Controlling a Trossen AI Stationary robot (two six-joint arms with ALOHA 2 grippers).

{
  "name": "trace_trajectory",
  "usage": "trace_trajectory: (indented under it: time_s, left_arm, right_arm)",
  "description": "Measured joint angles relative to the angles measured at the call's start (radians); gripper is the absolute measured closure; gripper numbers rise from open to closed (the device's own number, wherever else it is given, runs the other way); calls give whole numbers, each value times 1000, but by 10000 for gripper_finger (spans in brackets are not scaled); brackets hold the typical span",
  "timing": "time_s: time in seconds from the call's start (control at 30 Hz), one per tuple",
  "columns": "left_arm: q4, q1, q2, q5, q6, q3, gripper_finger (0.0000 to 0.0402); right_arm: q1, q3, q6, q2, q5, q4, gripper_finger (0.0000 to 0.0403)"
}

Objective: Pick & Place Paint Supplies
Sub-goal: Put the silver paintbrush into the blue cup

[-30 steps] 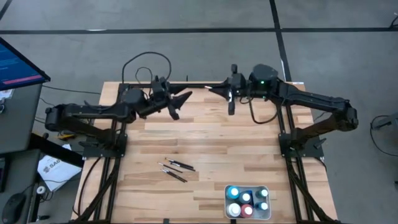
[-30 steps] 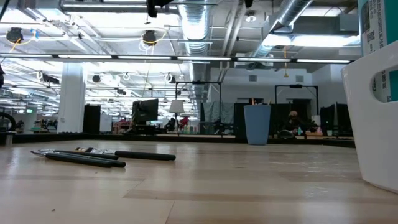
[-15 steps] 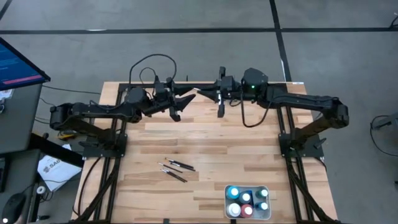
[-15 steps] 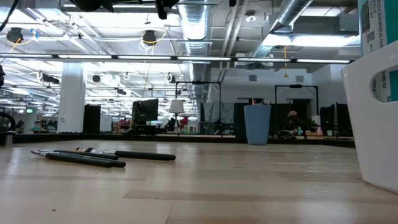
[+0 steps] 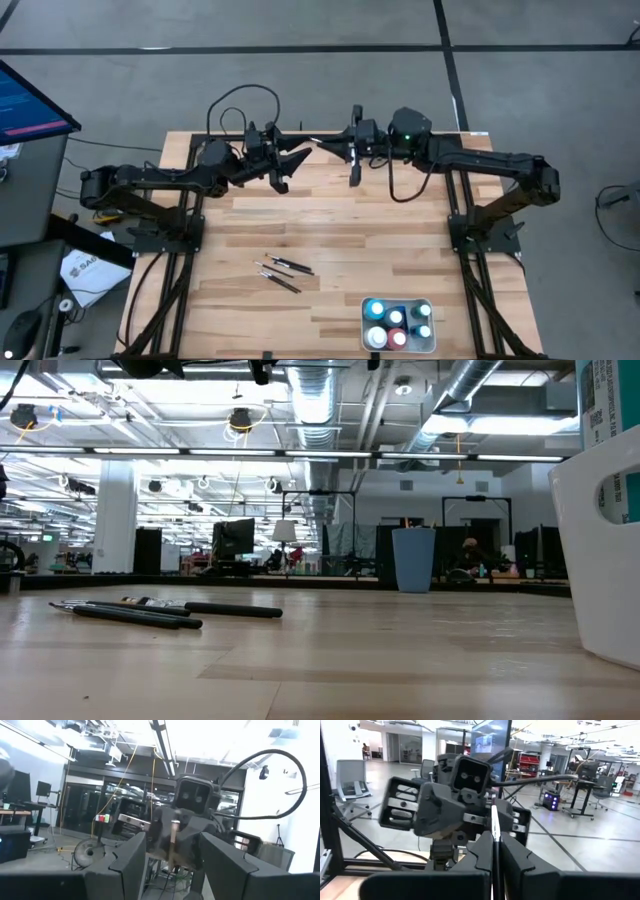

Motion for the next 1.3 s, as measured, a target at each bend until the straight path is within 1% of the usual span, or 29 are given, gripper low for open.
trace_trajectory:
  time_s: [0.53, 0.77, 1.03, 1.3]
  left_arm:
    - [45, 0, 3, 1, 0, 0, 225]
    - [79, -3, 80, 48, -34, 28, 225]
    - [100, -1, 38, 47, -10, 35, 225]
    - [94, -5, 68, 45, -39, 34, 225]
  right_arm:
    - [8, 0, 0, 0, -4, 18, 394]
    - [7, 0, 0, 0, -2, 26, 393]
    - [5, 0, 0, 0, -2, 27, 393]
    - [14, 0, 0, 0, -4, 49, 392]
